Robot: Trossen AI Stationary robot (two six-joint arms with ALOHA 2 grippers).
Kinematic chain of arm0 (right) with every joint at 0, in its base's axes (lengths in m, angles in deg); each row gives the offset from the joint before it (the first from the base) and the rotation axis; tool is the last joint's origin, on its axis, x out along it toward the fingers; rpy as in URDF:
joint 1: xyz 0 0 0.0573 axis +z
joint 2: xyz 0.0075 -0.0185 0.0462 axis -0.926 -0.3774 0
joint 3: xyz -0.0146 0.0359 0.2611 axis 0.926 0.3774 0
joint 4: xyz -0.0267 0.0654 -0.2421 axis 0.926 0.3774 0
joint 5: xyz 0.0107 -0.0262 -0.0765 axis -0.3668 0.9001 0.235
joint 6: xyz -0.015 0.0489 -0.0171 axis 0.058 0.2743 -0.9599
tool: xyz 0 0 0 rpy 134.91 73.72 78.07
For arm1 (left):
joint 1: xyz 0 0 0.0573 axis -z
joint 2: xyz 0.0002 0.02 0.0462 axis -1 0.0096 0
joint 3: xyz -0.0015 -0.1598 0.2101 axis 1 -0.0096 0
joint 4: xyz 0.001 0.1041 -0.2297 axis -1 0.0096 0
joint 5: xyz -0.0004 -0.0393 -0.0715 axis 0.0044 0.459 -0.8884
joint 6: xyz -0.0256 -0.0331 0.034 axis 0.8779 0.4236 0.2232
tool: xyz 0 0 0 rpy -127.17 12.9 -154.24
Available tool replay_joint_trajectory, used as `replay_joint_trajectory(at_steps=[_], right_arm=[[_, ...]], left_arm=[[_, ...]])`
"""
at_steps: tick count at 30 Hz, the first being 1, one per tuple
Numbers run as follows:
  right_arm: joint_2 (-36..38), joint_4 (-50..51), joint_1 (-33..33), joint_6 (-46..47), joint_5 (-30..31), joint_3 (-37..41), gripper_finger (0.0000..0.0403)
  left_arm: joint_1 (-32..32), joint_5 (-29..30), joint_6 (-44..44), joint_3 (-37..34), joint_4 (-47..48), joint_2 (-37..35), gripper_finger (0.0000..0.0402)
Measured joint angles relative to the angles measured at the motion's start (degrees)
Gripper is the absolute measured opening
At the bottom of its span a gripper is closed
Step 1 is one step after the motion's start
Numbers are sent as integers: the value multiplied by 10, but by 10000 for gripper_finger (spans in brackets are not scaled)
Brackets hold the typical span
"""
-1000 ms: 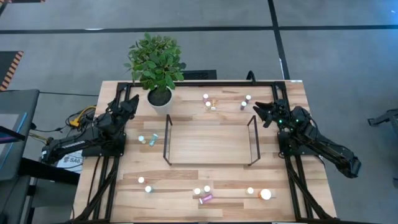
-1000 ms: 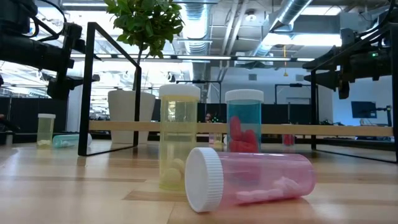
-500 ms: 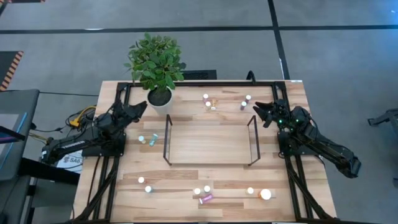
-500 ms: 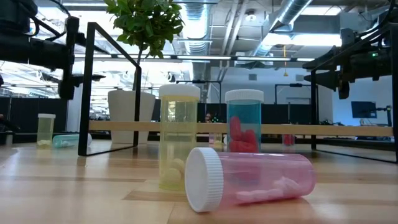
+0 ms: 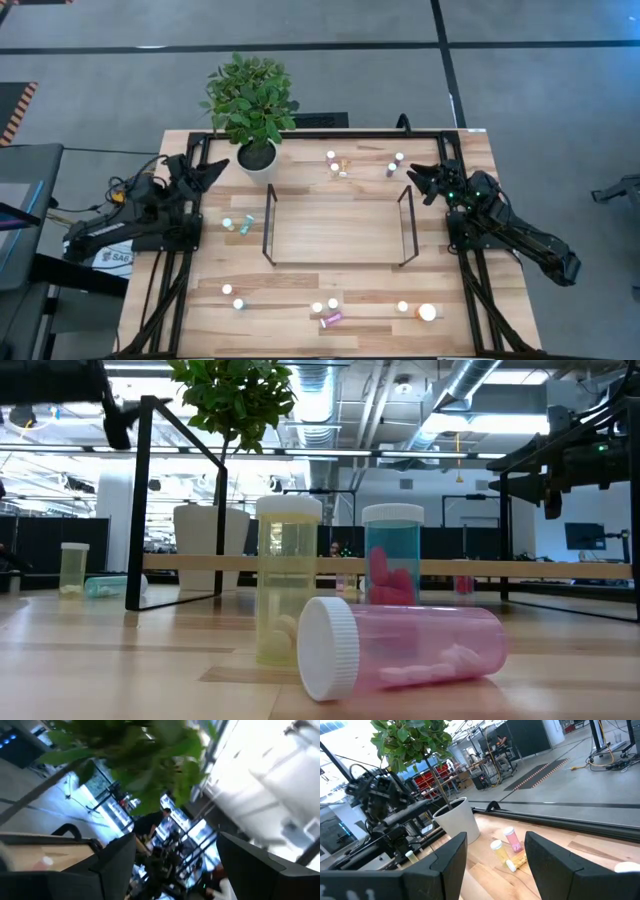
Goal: Pick and place medicine bottles onto shelf by color
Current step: Put the yellow pill bottle on the shelf
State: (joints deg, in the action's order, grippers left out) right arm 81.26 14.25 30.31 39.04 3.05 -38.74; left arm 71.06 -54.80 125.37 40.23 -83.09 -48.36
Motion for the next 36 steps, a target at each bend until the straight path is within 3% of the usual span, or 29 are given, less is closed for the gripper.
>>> replay_joint_trajectory(at_steps=[6, 11, 18, 36], right_arm=[[0, 0, 0, 0, 0, 0, 224], [0, 0, 0, 0, 0, 0, 224], [0, 0, 0, 0, 0, 0, 224], [0, 0, 0, 0, 0, 0, 224]], left_arm=[[0, -59, -93, 128, 112, 95, 265], [0, -101, -173, 246, 306, 201, 265], [20, -102, -249, 372, 527, 340, 265], [167, -70, -226, 547, 691, 506, 265]])
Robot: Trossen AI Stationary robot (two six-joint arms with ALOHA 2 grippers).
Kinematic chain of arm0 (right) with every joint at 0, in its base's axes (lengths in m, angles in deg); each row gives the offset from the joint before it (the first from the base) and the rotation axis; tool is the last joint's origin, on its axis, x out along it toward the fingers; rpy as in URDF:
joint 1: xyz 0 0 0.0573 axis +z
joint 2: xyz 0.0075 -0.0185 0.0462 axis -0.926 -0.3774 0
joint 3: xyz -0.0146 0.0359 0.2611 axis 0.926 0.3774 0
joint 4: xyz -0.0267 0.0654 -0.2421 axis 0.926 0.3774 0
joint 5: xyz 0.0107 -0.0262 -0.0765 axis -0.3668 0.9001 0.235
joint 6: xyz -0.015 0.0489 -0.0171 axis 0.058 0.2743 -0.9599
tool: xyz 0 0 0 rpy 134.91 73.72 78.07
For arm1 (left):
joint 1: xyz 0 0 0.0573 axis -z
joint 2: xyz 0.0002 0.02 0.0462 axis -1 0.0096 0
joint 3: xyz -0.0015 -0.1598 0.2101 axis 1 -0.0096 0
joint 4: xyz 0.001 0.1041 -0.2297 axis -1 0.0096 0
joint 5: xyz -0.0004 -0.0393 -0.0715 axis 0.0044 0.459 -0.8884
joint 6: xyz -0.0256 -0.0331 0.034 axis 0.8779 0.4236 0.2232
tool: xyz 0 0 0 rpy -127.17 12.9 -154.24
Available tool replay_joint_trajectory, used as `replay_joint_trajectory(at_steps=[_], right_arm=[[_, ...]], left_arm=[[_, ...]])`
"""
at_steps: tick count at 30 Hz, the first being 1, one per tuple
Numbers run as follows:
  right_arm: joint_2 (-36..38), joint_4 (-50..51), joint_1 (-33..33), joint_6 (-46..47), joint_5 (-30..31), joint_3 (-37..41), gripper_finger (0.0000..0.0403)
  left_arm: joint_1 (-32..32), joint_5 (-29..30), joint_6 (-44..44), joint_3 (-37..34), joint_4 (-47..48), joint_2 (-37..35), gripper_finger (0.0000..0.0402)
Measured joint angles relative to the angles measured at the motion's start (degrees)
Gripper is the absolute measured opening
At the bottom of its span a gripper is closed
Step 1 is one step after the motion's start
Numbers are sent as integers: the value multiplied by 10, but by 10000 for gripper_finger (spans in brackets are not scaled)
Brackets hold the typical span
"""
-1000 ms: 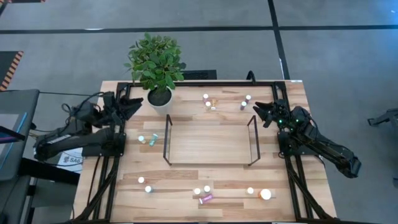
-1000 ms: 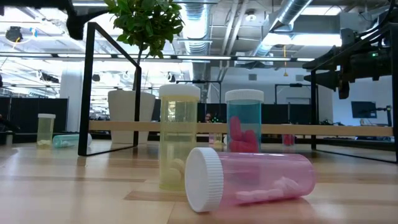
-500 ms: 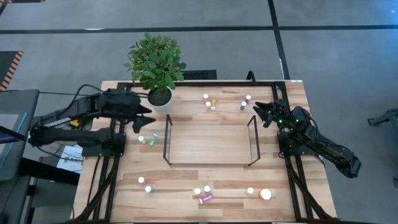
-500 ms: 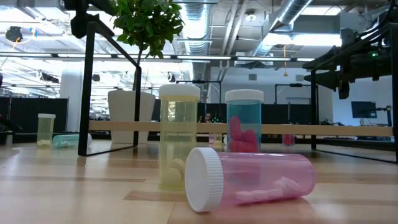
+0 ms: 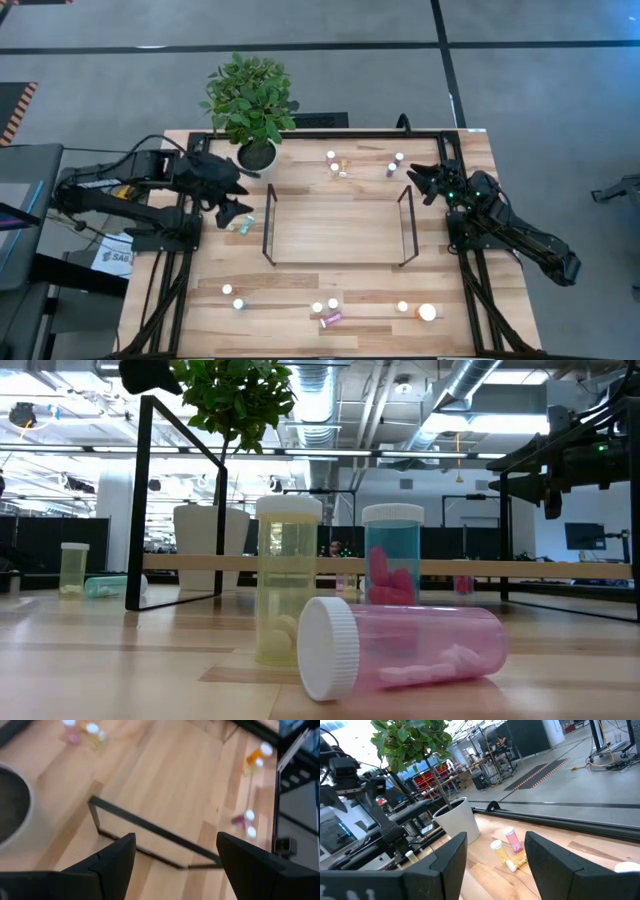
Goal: Pick and place medicine bottles onto shelf by color
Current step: Put the yellow pill bottle on the shelf
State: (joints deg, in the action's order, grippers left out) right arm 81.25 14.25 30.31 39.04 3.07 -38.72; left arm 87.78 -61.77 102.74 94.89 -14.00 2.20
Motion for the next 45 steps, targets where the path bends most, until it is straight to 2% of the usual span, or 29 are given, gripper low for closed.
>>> replay_joint_trajectory(at_steps=[11, 19, 35, 42, 45], right_arm=[[0, 0, 0, 0, 0, 0, 224], [0, 0, 0, 0, 0, 0, 224], [0, 0, 0, 0, 0, 0, 224], [0, 0, 0, 0, 0, 0, 224], [0, 0, 0, 0, 0, 0, 224]], left_arm=[[125, 20, 102, 30, 187, 88, 265], [194, 72, 230, 30, 306, 108, 265], [368, 73, 562, -50, 307, 53, 265], [386, 119, 618, -86, 282, 53, 265], [386, 115, 619, -92, 266, 56, 265]])
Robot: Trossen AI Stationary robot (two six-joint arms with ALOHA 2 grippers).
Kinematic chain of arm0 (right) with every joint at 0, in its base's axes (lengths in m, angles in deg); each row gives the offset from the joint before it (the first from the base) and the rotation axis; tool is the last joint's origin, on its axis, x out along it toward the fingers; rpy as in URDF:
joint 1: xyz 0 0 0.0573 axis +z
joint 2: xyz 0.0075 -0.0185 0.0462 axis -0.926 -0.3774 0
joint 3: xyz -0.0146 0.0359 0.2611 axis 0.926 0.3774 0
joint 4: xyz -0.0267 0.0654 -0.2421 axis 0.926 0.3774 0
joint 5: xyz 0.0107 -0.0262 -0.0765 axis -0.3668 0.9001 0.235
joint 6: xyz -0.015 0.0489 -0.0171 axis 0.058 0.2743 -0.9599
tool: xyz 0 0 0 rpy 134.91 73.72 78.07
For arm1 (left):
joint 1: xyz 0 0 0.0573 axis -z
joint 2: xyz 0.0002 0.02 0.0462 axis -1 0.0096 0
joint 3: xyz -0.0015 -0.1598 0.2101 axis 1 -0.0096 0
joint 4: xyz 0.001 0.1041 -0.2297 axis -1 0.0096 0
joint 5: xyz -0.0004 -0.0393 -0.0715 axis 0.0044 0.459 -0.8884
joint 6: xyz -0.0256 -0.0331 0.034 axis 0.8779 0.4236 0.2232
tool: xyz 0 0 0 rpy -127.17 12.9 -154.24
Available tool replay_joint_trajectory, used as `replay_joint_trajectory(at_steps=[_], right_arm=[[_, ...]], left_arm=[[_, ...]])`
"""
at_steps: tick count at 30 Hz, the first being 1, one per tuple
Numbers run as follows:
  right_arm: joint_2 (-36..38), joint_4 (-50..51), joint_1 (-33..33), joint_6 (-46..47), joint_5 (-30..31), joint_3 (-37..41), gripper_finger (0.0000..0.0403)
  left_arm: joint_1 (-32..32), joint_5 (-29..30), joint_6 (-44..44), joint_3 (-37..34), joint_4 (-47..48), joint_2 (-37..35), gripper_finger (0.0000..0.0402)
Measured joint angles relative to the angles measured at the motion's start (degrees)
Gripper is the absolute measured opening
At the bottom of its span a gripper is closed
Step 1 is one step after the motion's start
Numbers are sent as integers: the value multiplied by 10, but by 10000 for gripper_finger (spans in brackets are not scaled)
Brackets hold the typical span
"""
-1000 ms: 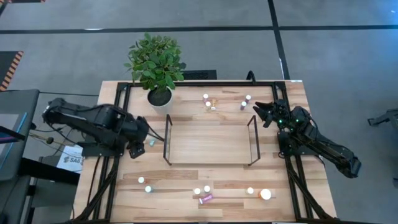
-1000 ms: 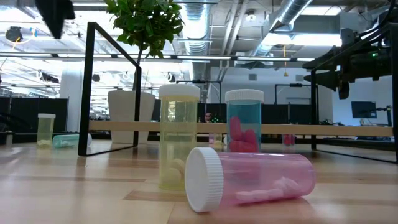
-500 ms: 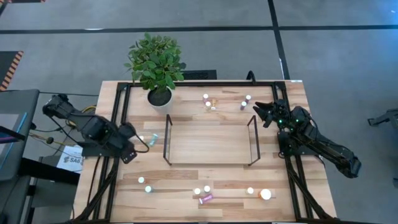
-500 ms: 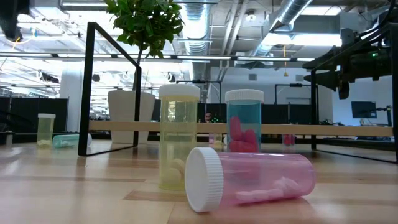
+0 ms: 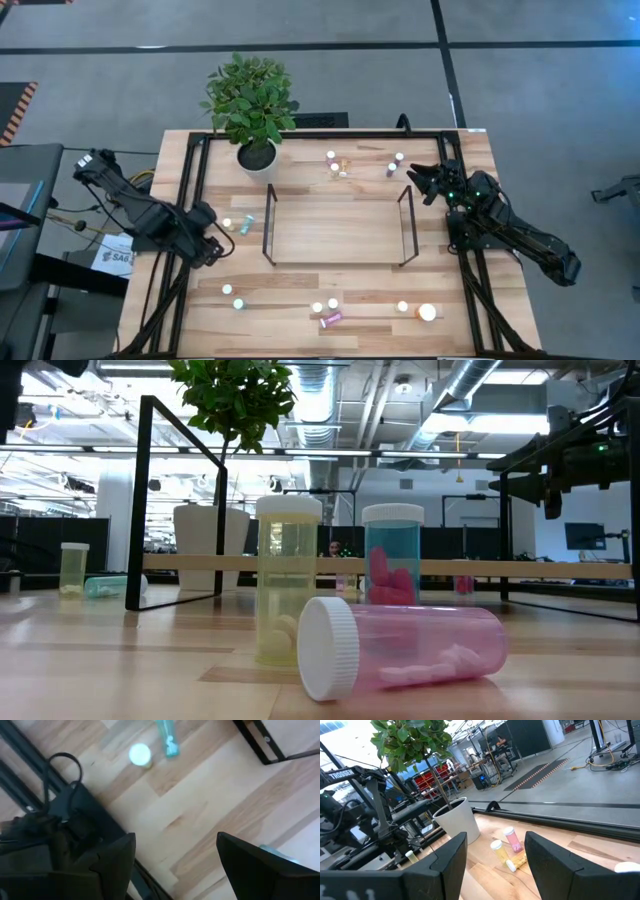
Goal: Pick and place medicine bottles onto shelf by color
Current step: Put the yellow pill bottle on the shelf
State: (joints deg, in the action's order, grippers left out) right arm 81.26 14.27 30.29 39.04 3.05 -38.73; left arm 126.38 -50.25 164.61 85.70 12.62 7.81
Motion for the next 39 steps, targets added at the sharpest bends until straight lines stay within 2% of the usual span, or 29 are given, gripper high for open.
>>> replay_joint_trajectory(at_steps=[7, 11, 15, 19, 23, 39], right_arm=[[0, 0, 0, 0, 0, 0, 224], [0, 0, 0, 0, 0, 0, 224], [0, 0, 0, 0, 0, 0, 224], [0, 0, 0, 0, 0, 0, 224], [0, 0, 0, 0, 0, 0, 224], [0, 0, 0, 0, 0, 0, 224]], left_arm=[[0, 4, -10, -1, -11, 28, 265], [-1, 42, -29, -1, -29, 37, 265], [-12, 108, -59, -1, -36, 37, 265], [-22, 137, -154, -1, -38, 37, 265], [-31, 138, -207, -1, -41, 40, 265], [-49, 123, -200, -1, -16, 43, 265]])
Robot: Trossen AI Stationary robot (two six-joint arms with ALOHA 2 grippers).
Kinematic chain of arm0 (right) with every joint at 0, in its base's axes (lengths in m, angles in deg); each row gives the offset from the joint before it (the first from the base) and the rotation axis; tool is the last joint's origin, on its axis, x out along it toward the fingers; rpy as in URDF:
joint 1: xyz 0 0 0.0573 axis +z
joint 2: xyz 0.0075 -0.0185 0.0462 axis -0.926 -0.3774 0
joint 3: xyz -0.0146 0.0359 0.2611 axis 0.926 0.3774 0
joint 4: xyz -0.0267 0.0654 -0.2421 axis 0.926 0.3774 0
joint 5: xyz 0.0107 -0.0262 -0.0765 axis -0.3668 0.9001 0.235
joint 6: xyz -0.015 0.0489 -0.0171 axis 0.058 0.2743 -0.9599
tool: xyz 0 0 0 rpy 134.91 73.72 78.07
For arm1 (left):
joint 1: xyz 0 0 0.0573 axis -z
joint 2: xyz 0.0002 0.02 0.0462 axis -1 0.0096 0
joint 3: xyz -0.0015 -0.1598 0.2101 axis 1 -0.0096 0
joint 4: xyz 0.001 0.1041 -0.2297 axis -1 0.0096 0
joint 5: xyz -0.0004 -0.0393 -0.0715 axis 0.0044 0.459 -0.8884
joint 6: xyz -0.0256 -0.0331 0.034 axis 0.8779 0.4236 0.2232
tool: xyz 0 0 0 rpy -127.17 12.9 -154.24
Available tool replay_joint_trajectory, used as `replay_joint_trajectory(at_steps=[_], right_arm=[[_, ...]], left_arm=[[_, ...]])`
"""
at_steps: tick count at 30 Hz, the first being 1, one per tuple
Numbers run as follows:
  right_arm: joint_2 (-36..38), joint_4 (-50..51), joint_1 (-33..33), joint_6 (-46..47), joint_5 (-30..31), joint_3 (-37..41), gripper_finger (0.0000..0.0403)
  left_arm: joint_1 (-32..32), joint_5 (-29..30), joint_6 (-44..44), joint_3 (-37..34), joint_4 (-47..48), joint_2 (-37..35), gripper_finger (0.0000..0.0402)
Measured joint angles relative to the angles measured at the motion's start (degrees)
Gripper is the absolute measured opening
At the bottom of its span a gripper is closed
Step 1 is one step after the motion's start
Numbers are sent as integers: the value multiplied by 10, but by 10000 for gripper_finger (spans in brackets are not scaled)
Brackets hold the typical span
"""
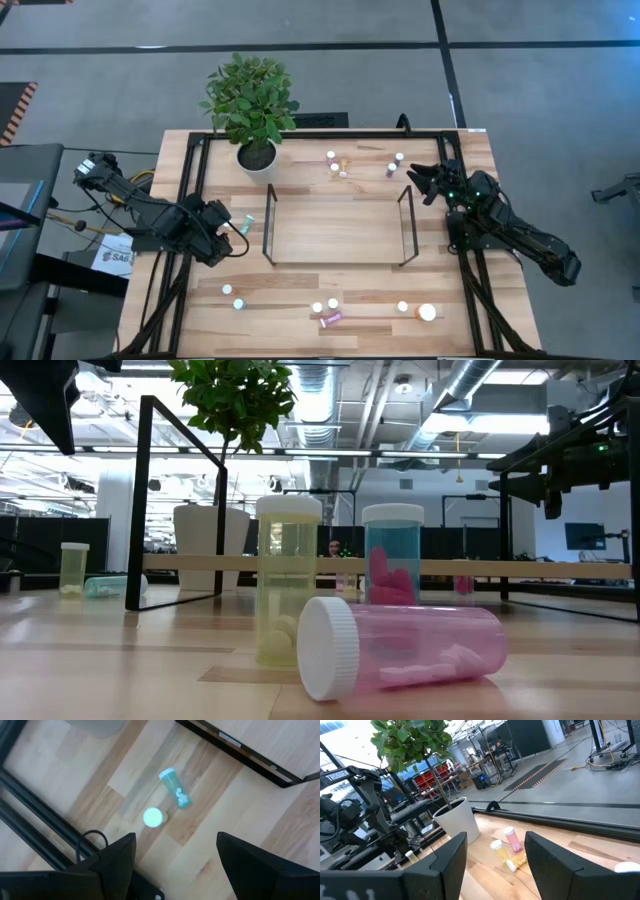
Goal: Pick and place medicine bottles onto shelf by color
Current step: Put the yellow pill bottle on the shelf
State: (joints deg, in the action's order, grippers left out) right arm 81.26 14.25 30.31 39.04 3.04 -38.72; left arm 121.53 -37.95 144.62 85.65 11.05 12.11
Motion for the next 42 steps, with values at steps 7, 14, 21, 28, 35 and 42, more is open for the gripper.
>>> replay_joint_trajectory(at_steps=[7, 14, 21, 28, 35, 42], right_arm=[[0, 0, 0, 0, 0, 0, 224], [0, 0, 0, 0, 0, 0, 224], [0, 0, 0, 0, 0, 0, 224], [0, 0, 0, 0, 0, 0, 224], [0, 0, 0, 0, 0, 0, 224], [0, 0, 0, 0, 0, 0, 224]], left_arm=[[1, -28, 39, 0, 1, 0, 265], [1, -32, 73, 0, 4, 0, 265], [1, -47, 76, 0, -9, 0, 265], [1, -21, 26, 0, -29, 0, 265], [-24, -21, 1, -2, -32, 0, 265], [-104, -98, -88, -47, -52, 0, 265]])
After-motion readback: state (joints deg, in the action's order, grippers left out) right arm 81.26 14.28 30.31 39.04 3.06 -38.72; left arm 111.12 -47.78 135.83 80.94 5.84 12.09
